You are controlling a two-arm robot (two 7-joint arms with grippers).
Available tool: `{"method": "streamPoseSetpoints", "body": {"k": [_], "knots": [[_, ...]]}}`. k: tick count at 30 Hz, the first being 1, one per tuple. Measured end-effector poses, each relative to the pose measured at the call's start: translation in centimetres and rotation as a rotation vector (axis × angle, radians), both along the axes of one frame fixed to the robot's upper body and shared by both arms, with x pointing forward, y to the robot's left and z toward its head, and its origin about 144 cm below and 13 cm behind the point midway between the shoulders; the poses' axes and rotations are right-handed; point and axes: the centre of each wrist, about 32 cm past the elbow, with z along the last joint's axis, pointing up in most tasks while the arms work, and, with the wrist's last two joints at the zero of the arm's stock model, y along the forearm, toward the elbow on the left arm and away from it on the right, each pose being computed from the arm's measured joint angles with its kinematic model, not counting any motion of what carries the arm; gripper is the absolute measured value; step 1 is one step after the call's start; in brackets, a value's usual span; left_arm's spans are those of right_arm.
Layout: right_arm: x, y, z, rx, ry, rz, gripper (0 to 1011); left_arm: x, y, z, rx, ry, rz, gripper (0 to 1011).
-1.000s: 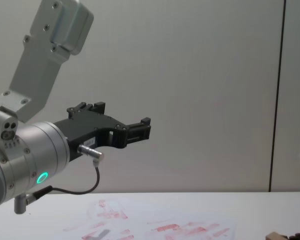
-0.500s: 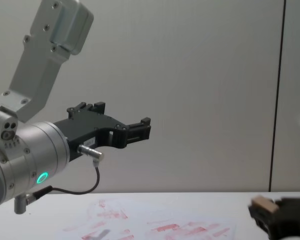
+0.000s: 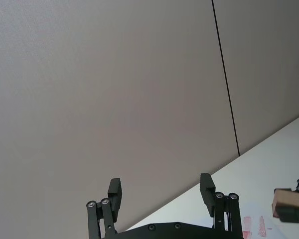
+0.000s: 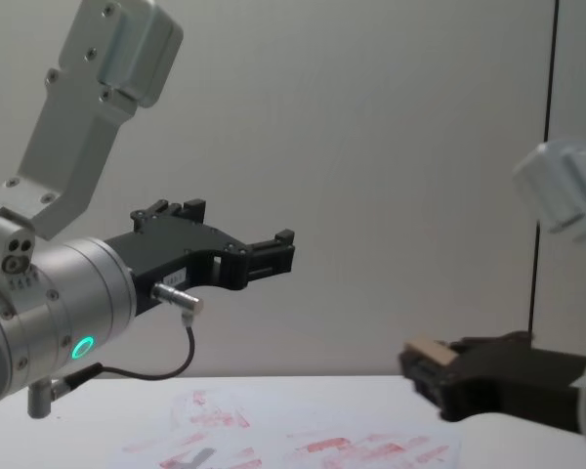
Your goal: Use the one hand to pick up the stamp and affix it onto the A4 paper.
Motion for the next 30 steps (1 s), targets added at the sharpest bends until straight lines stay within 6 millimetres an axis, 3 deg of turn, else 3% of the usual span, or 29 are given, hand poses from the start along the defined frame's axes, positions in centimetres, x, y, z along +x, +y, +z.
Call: {"method": "streamPoseSetpoints", "body": {"k": [13, 30], "knots": [[1.0, 3.0, -1.2, -0.031, 0.117, 0.081, 219, 0.0, 0.0, 0.0, 0.0, 0.0, 0.0, 1001], [0.8, 4.6, -2.6, -0.061, 0.213, 0.064, 220, 0.0, 0.0, 0.0, 0.0, 0.0, 0.0, 1001]]}}
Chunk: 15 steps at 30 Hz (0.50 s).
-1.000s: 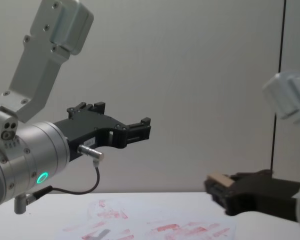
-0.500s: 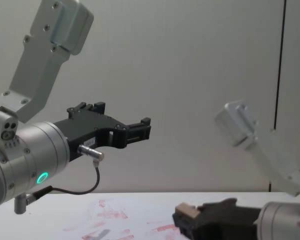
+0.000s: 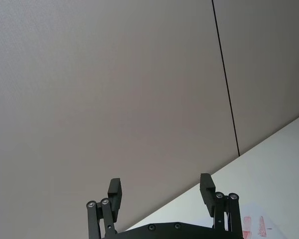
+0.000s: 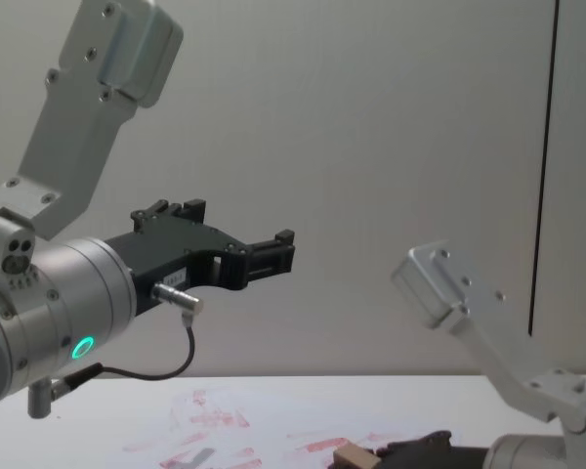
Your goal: Use the one hand to pick up the stamp and affix it onto the A4 paper.
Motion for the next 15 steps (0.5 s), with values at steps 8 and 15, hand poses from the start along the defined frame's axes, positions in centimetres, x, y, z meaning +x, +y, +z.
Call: {"method": "streamPoseSetpoints", "body": {"k": [8, 15], "knots": [[-0.1, 0.26, -0.53, -0.022, 0.031, -0.01, 220, 0.0, 0.0, 0.0, 0.0, 0.0, 0.0, 1002], [-0.07, 0.41, -0.78, -0.034, 0.042, -0.017, 220, 0.0, 0.0, 0.0, 0.0, 0.0, 0.0, 1001]]}}
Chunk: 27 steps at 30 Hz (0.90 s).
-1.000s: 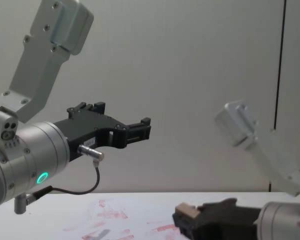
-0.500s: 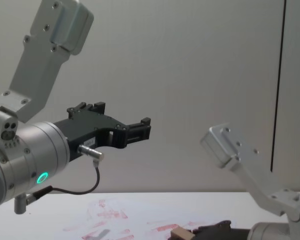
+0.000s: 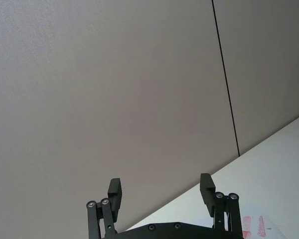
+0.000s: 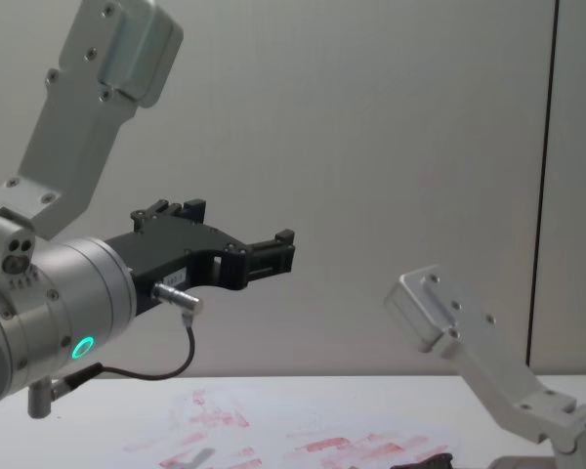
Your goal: Use the one hand to pick up the stamp and affix it onto the A4 paper.
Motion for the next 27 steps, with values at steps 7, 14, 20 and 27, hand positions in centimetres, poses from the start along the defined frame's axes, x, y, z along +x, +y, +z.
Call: {"method": "streamPoseSetpoints", "body": {"k": [7, 14, 20, 27], "knots": [[0.2, 0.0, 0.2, 0.005, -0.007, -0.007, 220, 0.0, 0.0, 0.0, 0.0, 0.0, 0.0, 1001], [0.5, 0.0, 0.9, 0.022, -0.024, -0.019, 219, 0.0, 0.0, 0.0, 0.0, 0.0, 0.0, 1001], [0.4, -0.2, 1.7, 0.05, -0.048, -0.03, 220, 0.0, 0.0, 0.0, 0.0, 0.0, 0.0, 1001], [-0.1, -1.5, 3.2, 0.095, -0.085, -0.064, 219, 0.0, 0.0, 0.0, 0.0, 0.0, 0.0, 1001]]}}
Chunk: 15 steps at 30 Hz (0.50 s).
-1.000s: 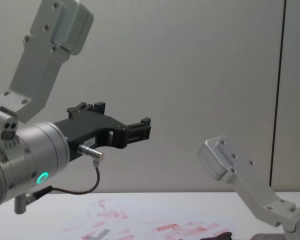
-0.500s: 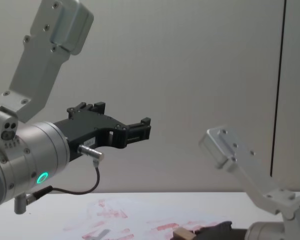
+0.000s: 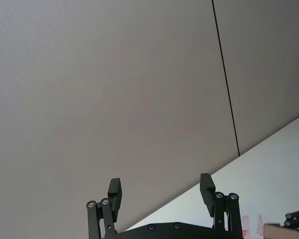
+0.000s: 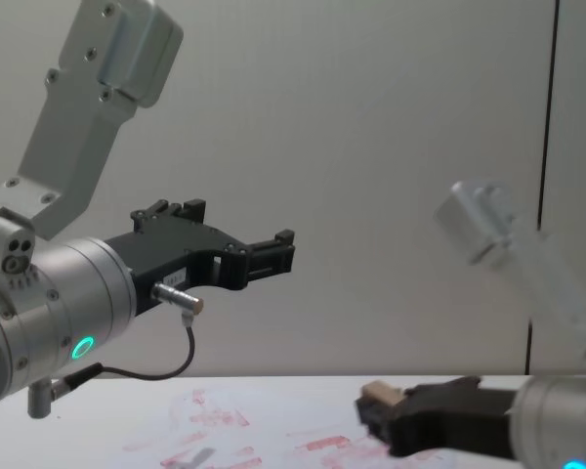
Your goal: Use the one hand to pick up the stamp and affix it onto the A4 paper.
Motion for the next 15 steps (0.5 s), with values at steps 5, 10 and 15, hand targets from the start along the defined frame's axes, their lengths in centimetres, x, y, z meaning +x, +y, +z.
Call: {"method": "streamPoseSetpoints", "body": {"k": [5, 10, 15], "knots": [[-0.6, -1.4, 0.7, 0.016, -0.017, -0.031, 220, 0.0, 0.0, 0.0, 0.0, 0.0, 0.0, 1002], [-1.3, -2.9, 1.2, 0.027, -0.03, -0.064, 220, 0.0, 0.0, 0.0, 0.0, 0.0, 0.0, 1001], [-2.3, -4.8, 1.5, 0.024, -0.038, -0.103, 220, 0.0, 0.0, 0.0, 0.0, 0.0, 0.0, 1001]]}}
